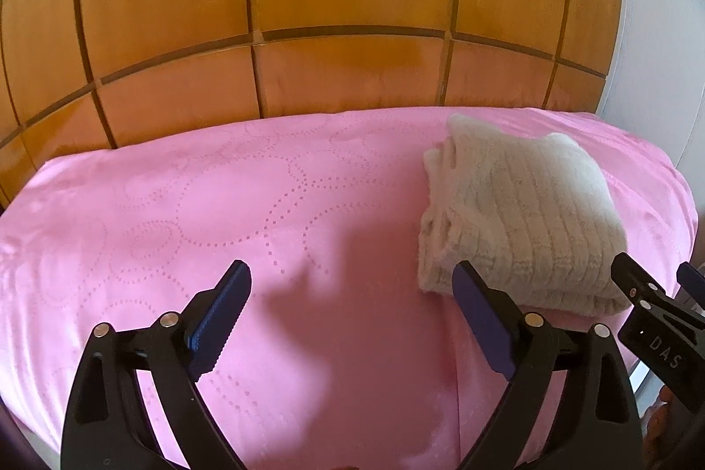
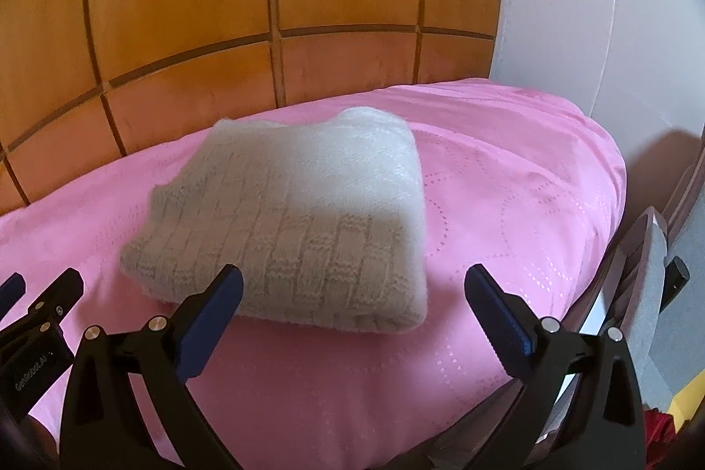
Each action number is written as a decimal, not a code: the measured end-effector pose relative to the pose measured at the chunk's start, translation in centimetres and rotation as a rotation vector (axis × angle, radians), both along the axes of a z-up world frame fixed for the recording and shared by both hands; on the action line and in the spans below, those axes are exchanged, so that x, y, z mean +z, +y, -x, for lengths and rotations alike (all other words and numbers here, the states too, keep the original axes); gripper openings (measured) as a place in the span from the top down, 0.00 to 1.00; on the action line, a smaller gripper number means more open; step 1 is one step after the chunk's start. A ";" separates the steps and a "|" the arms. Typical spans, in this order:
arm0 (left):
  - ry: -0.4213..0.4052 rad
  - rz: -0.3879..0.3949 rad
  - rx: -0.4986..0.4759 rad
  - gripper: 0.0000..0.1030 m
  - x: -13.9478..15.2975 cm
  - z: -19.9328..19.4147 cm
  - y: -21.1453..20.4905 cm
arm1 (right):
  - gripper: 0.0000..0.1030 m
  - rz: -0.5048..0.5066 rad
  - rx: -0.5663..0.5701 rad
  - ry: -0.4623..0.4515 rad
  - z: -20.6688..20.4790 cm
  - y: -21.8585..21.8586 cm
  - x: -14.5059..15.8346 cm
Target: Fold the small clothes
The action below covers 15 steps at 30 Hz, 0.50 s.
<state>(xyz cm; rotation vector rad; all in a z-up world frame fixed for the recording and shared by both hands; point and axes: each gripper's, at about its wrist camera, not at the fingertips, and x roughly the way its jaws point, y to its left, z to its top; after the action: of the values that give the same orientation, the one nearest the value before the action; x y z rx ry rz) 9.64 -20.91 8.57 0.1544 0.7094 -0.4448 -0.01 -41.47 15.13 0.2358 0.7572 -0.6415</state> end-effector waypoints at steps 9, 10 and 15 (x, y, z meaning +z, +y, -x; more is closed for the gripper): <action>-0.002 0.014 0.019 0.04 0.1 0.1 0.6 | 0.02 -0.022 -0.003 -0.020 -0.2 -0.5 0.1; -0.004 0.017 0.019 0.04 0.2 0.2 0.6 | 0.02 -0.023 0.001 -0.018 -0.3 -0.5 0.1; 0.005 0.017 0.019 0.04 0.0 0.1 0.8 | 0.02 -0.028 0.017 -0.008 -0.5 0.0 -0.1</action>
<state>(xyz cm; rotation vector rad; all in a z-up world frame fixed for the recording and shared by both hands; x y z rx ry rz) 9.52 -20.12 8.54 0.1308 0.7109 -0.4333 0.53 -41.46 14.98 0.2578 0.7602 -0.6140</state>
